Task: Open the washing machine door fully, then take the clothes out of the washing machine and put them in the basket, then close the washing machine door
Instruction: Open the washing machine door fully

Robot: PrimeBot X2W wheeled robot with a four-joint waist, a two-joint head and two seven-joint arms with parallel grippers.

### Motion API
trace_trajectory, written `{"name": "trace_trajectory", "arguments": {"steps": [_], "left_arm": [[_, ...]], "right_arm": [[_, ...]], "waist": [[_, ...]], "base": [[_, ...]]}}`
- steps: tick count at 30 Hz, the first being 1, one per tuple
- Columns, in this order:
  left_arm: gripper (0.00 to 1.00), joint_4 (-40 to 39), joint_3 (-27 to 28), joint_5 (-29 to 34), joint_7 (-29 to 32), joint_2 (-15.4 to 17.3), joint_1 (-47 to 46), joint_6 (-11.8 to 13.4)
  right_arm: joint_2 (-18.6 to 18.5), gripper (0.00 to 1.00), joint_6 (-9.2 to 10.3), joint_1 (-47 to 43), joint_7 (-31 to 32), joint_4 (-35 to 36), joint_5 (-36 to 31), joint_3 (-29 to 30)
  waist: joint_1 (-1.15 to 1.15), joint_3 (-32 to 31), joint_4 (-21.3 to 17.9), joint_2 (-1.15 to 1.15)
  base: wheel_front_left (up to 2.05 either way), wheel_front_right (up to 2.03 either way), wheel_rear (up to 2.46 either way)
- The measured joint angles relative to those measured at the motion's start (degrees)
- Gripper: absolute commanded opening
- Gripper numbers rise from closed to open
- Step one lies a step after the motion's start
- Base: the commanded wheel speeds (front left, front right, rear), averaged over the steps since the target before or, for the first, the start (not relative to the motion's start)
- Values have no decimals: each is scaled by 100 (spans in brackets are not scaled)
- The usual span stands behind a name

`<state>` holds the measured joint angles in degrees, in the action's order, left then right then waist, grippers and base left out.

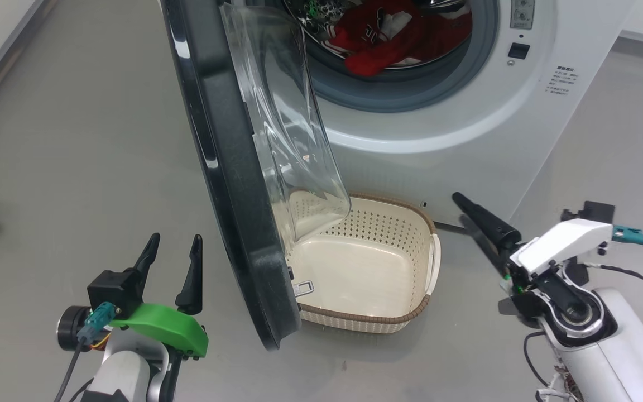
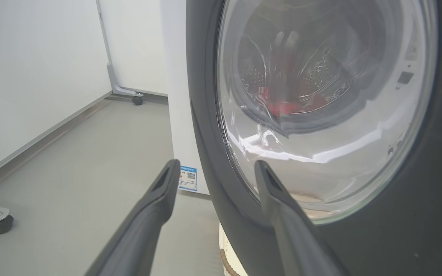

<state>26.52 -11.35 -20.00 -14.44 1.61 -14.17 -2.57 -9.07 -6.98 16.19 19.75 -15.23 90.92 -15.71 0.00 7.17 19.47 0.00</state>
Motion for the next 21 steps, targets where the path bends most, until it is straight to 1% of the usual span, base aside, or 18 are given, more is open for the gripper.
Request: {"name": "trace_trajectory", "arguments": {"steps": [5, 10, 11, 12, 16, 19, 20, 21], "left_arm": [[100, 0, -1, 0, 1, 0, 2, 1], [100, 9, -16, 0, 1, 0, 2, 0], [100, 11, -19, -1, 1, 0, 3, 0], [100, 11, -19, -1, 1, 0, 3, 0], [100, 22, -25, -18, 0, 0, 6, 0], [100, 40, -31, -18, 1, 0, 10, 0], [100, 44, -33, -16, 1, 1, 10, 0], [100, 46, -38, -16, 1, 0, 10, 0]], "right_arm": [[-319, 100, 0, -30, -894, 4, -1161, -2], [-638, 100, 0, -16, -1853, 105, -2507, -242], [-687, 100, 0, -14, -2038, 111, -2747, -293], [-687, 100, 0, -14, -2038, 111, -2747, -293], [-853, 100, -1, 24, -2776, 136, -3716, -536], [-961, 100, 0, 74, -3316, 30, -4386, -613], [-992, 100, 9, 80, -3472, -15, -4600, -641], [-1017, 100, 69, 82, -3613, -58, -4771, -672]], "waist": [[0, -5, -17, 0], [0, -34, -19, 0], [0, -44, -18, 0], [0, -44, -18, 0], [0, -69, -13, 0], [0, -91, -12, 0], [0, -99, -12, 0], [0, -108, -11, 0]], "base": [[0, 0, 0], [0, 0, 0], [0, 0, 0], [0, 0, 0], [0, 0, 0], [0, 0, 0], [0, 0, 0], [0, 0, 0]]}}
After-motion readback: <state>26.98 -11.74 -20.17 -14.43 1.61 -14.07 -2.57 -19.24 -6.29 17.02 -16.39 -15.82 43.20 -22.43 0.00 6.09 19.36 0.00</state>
